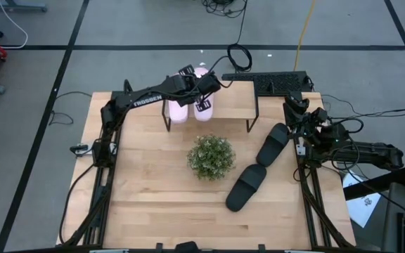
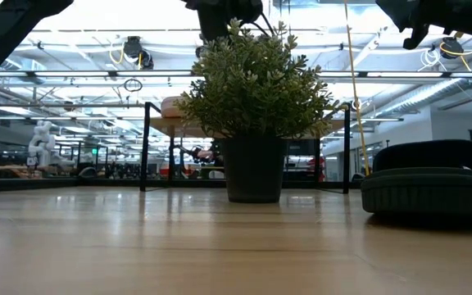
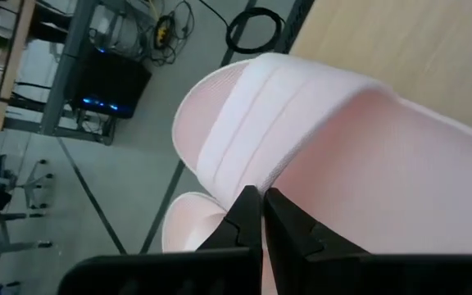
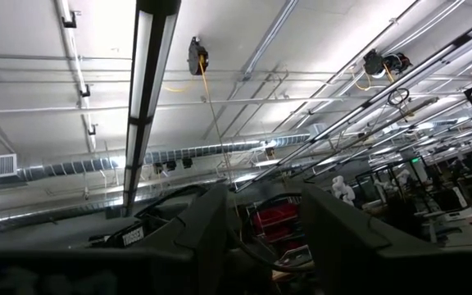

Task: Pick and place slides into the shelf
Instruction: Put the pink slide on the shelf, then put the top black slide on the shelf

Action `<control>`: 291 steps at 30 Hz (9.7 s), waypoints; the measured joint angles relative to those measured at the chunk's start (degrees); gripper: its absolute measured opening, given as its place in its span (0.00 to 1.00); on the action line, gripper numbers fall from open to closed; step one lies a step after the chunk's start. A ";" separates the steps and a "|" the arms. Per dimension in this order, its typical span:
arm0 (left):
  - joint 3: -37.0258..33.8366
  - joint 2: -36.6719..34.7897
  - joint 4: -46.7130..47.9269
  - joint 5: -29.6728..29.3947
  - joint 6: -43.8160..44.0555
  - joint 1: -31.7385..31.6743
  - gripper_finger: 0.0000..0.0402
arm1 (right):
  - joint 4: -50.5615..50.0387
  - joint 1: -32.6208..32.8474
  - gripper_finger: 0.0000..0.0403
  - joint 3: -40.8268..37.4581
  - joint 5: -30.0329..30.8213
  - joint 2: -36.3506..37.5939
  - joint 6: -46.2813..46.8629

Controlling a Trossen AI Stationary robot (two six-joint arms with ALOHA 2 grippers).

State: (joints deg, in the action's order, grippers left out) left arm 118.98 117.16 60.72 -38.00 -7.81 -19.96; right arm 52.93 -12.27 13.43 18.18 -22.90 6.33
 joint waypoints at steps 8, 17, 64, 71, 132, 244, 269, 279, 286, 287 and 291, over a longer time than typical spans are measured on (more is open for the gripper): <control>-2.18 -0.09 0.78 0.46 -0.46 0.06 0.00 | 0.00 0.00 0.37 -0.01 0.02 0.00 0.02; -3.13 -0.76 1.15 0.40 -0.94 0.19 0.00 | 0.00 0.00 0.37 -0.02 0.04 0.00 0.02; -3.06 -1.62 5.59 1.97 -6.72 -0.44 0.00 | 0.02 0.00 0.37 -0.02 1.31 0.00 0.02; -3.06 -1.62 5.61 1.97 -8.47 -0.47 0.00 | 0.02 0.00 0.37 0.00 1.31 0.01 0.04; -3.13 -3.26 6.88 6.63 -6.67 -1.93 0.10 | 0.00 -0.02 0.37 -0.01 1.24 0.01 0.50; -2.99 -39.82 24.80 -4.66 15.13 13.28 0.33 | -124.89 15.63 0.37 30.76 0.41 -43.08 31.85; -2.99 -39.82 24.80 -4.61 15.15 13.28 0.33 | -122.34 15.29 0.37 28.11 7.43 -43.08 34.58; -2.99 -39.82 24.80 -4.59 15.10 13.28 0.33 | -122.36 10.49 0.37 28.11 7.58 -43.08 31.91; -2.99 -39.82 24.80 -4.59 15.10 13.28 0.33 | -121.76 8.29 0.37 28.11 7.58 -43.08 30.07; -2.99 -39.82 24.79 -4.59 15.10 13.28 0.33 | -121.69 8.08 0.37 28.11 7.58 -43.11 29.97; -2.99 -39.82 24.80 -4.59 15.10 13.28 0.33 | -120.47 7.60 0.37 28.11 7.58 -43.56 28.09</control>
State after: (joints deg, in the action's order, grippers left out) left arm 115.98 77.34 85.52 -42.59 7.29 -6.68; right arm -67.55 -4.67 41.54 25.76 -66.46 34.42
